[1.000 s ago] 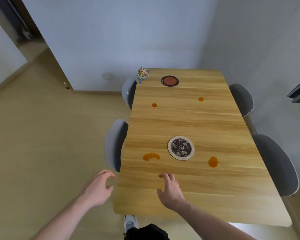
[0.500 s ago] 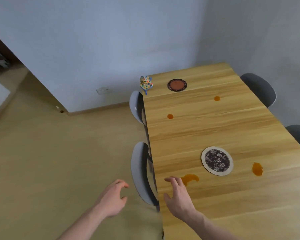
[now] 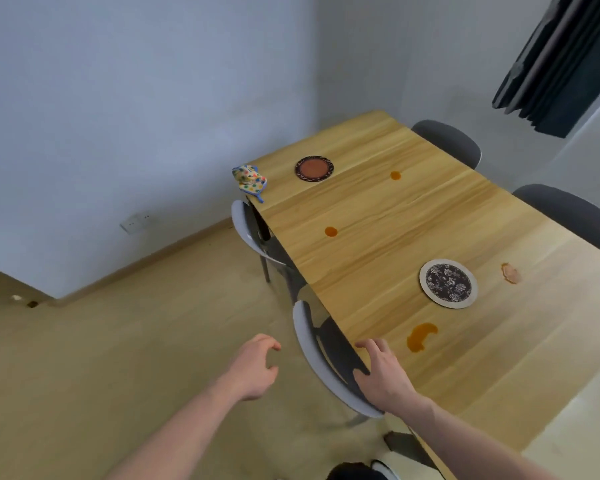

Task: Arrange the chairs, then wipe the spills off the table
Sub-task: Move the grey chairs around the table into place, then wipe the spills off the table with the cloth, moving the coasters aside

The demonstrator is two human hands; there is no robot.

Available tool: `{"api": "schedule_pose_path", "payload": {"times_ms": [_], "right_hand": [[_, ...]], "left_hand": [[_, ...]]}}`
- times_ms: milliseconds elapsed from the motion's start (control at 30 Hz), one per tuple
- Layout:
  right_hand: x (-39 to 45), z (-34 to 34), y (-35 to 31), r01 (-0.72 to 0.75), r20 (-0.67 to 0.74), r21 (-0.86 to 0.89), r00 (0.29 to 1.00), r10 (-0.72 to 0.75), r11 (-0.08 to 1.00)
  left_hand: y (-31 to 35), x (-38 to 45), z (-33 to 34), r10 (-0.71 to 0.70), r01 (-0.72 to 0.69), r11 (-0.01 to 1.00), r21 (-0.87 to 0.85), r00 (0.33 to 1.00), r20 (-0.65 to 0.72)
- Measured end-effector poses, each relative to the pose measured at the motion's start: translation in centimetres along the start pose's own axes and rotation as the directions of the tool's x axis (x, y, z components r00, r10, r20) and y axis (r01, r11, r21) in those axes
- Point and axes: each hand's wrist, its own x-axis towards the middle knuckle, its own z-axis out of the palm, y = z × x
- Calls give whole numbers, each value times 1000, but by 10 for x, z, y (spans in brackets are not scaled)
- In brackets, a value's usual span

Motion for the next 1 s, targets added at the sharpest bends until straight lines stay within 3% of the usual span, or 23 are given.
{"api": "schedule_pose_path", "payload": {"times_ms": [233,433,800,1000], "right_hand": [[15,-1,-56,-35,-86,65,995,40,997],[79,-14,-82,-46,-134,121,989,63,992],[194,-32,-144,-124,-127,255,979,160,959],[228,-53,-145,-163,-175,292,960,220,942]], "left_hand": [[-39,43,-74,73,-71,996,56,997,-38],[-54,96,-122,142,-139,988,72,989,-48],[-99,210,-238,78,-72,968,240,997,-17],[-94,294,-273,116,-121,944,308,993,36]]}}
